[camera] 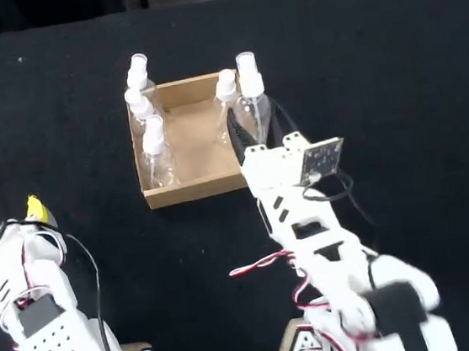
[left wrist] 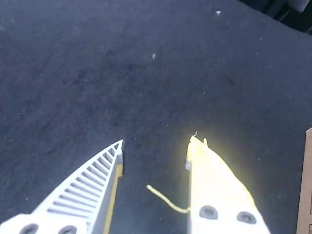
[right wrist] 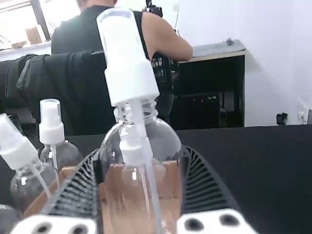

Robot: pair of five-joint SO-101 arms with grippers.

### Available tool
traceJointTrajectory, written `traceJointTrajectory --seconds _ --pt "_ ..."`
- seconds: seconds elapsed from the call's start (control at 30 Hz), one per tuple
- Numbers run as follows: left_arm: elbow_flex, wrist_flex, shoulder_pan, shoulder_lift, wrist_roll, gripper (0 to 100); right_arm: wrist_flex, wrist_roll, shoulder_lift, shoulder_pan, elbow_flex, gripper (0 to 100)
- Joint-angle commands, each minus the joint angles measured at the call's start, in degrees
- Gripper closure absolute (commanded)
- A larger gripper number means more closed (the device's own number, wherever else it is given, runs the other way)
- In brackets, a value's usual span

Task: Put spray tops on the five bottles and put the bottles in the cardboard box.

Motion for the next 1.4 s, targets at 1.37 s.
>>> traceJointTrajectory --seconds 1.37 --pt "6.0 -1.3 2.2 -9.6 -0.4 81 -35.5 6.4 36.9 -5.5 -3.3 77.6"
